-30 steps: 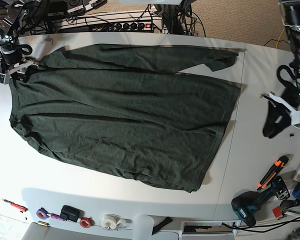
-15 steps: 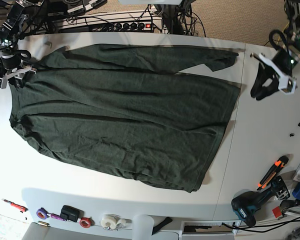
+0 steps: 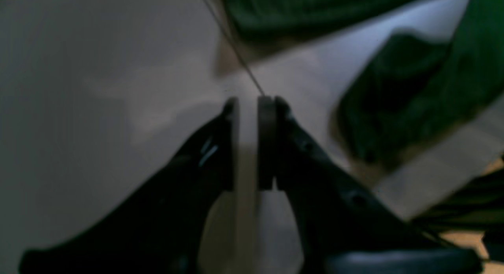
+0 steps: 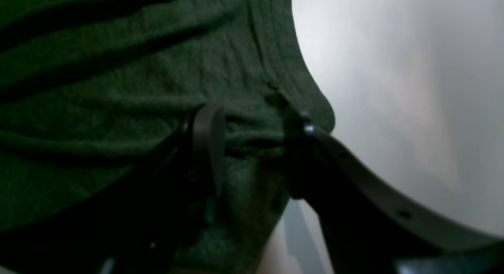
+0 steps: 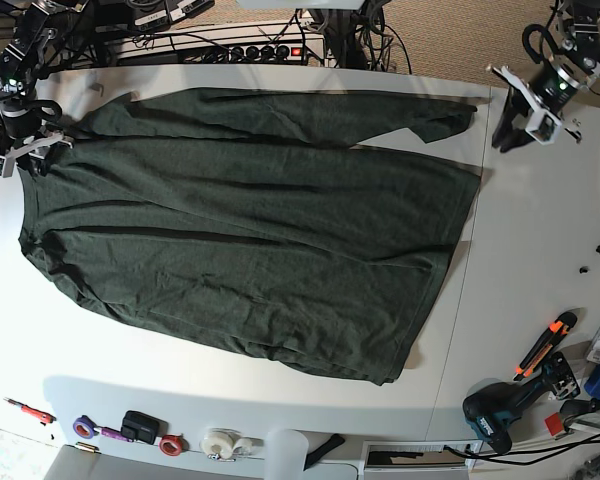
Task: Layout the t-shirt on the table in an organized manner, then fold the t-shirt properly
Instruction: 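Move the left gripper to the green sleeve cuff and grasp it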
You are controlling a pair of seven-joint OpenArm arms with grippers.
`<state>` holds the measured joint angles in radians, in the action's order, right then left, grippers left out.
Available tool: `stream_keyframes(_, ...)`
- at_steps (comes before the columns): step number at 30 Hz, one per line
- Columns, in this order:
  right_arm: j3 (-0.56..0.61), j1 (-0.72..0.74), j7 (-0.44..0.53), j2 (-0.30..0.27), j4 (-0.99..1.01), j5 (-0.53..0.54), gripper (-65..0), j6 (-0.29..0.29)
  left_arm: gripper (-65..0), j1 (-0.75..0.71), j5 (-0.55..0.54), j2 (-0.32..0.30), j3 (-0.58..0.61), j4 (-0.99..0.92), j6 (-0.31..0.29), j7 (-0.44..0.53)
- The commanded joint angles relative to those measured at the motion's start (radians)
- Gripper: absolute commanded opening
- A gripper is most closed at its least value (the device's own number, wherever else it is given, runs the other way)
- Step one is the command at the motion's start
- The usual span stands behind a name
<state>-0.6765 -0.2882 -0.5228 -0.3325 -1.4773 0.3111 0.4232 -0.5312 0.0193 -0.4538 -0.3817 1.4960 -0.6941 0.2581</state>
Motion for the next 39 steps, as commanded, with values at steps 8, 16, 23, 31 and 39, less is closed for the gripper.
stream_keyframes(8,-0.006,0.006,0.021,-0.025,-0.013,0.001,-40.1,-0.001,-52.7,-0.097,0.208,-0.049,-0.010,0.001,-0.004,0.304)
stream_keyframes(16,-0.006,0.006,0.023,-0.024,-0.013,0.002,-40.1,-0.002,-40.7,-0.156,0.269,-0.074,-0.010,0.061,-0.004,0.334)
stream_keyframes(23,-0.006,0.006,0.019,-0.025,-0.013,0.002,-40.1,-0.001,-40.7,-0.156,0.214,-0.095,0.000,0.189,-0.004,0.233)
stream_keyframes(31,-0.006,0.006,0.023,-0.025,-0.013,0.002,-40.1,-0.002,-40.7,-0.155,0.194,-0.104,0.033,0.197,-0.004,0.175)
stream_keyframes(39,-0.006,0.006,0.022,-0.025,-0.013,0.002,-40.1,-0.001,-40.7,-0.055,0.178,-0.120,0.200,0.196,-0.004,-0.001)
